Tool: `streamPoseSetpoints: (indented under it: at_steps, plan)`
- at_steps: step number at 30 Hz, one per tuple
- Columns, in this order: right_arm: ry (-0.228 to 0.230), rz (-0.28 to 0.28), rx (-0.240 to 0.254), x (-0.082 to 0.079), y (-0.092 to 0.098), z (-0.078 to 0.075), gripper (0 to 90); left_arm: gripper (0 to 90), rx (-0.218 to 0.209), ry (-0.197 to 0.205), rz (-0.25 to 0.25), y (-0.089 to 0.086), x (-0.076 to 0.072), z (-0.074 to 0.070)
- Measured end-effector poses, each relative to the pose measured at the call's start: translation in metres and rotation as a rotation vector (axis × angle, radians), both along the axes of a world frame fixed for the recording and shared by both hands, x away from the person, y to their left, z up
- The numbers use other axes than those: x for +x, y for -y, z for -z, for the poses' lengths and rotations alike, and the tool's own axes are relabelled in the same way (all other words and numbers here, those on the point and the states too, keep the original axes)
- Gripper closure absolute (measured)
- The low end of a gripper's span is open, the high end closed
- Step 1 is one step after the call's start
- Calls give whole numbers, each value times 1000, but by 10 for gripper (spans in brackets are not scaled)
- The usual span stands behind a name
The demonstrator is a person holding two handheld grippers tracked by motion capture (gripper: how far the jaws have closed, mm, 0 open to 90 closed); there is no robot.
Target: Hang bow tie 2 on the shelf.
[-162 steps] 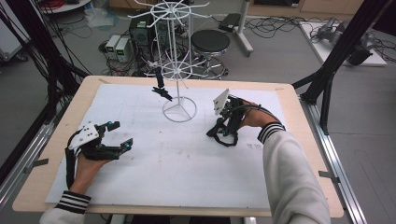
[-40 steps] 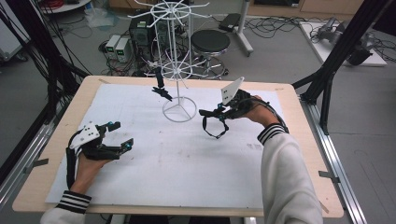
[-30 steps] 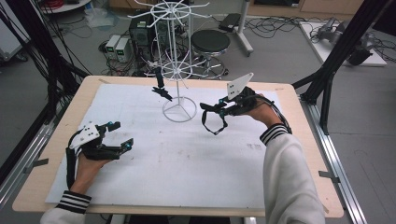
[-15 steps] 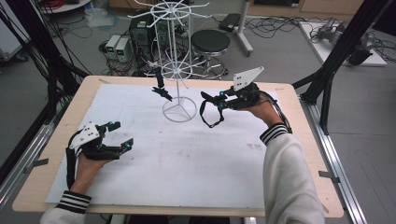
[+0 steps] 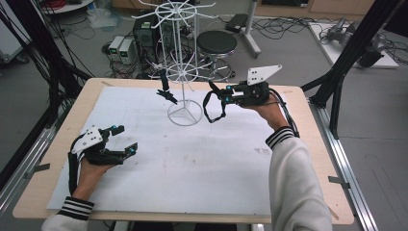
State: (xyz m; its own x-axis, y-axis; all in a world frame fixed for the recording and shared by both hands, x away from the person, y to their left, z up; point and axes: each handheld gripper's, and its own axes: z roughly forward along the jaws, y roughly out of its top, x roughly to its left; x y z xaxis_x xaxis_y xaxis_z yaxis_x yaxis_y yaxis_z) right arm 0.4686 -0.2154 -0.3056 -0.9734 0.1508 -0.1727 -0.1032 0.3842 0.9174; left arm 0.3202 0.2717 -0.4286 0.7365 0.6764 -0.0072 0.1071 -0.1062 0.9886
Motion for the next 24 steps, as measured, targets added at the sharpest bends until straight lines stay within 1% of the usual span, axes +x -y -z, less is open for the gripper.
streamPoseSetpoints:
  at_steps: [1,2,3,4,7,10,11,16,18,24]
  plan:
    - [-5,3,11,0,1,-1,755,123,0,1,1,0,0,0]
    - [-20,11,37,0,1,-2,754,123,-2,3,0,0,0,0]
    - [-32,20,44,0,1,-3,755,123,-2,1,0,0,0,0]
    - [-32,20,44,0,1,-3,755,123,-3,3,-1,0,0,0]
    - [-43,33,65,0,2,-4,754,123,-2,0,0,0,0,0]
    - [-82,64,89,2,3,-7,754,123,-2,2,-1,0,0,0]
    - [-87,66,100,2,3,-7,755,123,-5,2,-2,0,0,0]
    - [-79,91,131,2,4,-9,755,123,2,0,2,0,0,0]
    - [-69,104,143,3,5,-10,754,123,2,1,2,0,1,0]
    - [-76,139,177,5,7,-11,754,123,1,-1,4,0,1,0]
